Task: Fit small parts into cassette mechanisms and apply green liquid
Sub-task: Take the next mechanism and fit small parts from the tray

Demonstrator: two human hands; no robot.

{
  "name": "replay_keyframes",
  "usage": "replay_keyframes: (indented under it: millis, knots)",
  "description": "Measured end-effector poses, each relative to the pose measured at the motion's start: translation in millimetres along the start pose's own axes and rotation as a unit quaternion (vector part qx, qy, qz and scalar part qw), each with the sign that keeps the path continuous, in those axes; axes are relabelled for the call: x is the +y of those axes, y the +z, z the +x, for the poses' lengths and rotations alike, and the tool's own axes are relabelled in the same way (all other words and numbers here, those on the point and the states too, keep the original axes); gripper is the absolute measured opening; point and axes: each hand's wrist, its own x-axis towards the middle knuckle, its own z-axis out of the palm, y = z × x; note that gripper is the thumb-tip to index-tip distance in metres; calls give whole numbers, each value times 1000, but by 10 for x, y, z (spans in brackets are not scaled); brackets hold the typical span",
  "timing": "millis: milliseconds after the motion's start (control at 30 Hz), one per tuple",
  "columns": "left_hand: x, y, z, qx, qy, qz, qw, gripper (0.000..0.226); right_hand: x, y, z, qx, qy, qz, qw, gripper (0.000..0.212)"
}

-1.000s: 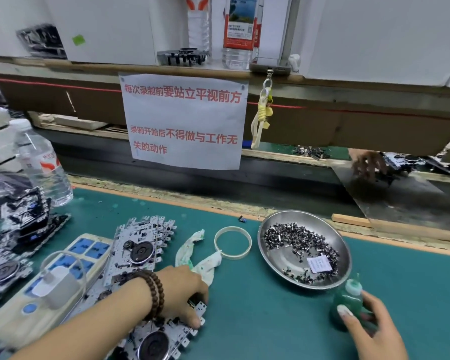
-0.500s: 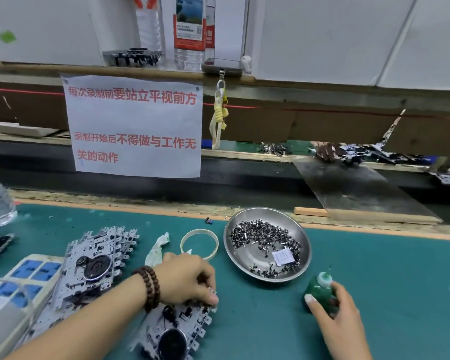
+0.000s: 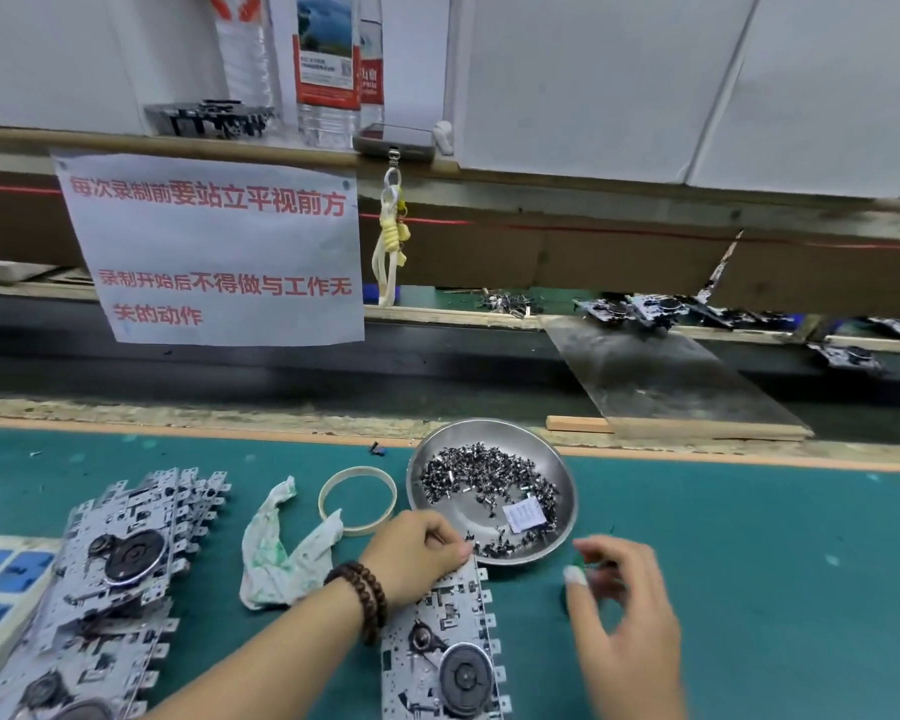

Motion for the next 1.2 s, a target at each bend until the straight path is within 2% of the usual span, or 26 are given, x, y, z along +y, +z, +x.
replay_keyframes:
  millis: [100,167,267,367,500,600,767,867,1067,1200]
  knots:
    - [-10,7,-41,6,7,-39,999,6,-121,206,124,-170,-45,-42,983,20]
    - [-11,-9,-95,20,26,-78,996,9,-111,394,249,-290,-24,-98,952,22]
    - [-13,-7,-193,33,61,-154,986,18,-22,679,475,-396,25,-199,896,36]
    - [-52,28,-268,60,91,-150,983,23,52,864,606,-458,46,-276,844,34]
    - [-200,86,-307,97,79,-104,987,23,81,950,749,-494,61,-315,808,25]
    - [-277,123,-300,83,56,-74,992,20,67,960,774,-520,60,-336,783,25]
    - [-272,145,-247,75,58,-55,994,24,54,905,709,-517,51,-331,787,27]
    - [-262,161,-225,66,59,-66,994,29,74,856,685,-494,42,-327,805,28]
    - [-288,149,-235,48,86,-30,995,33,78,738,589,-383,48,-246,889,9]
    - [-272,157,-239,20,106,-21,994,32,82,559,469,-344,60,-189,918,10]
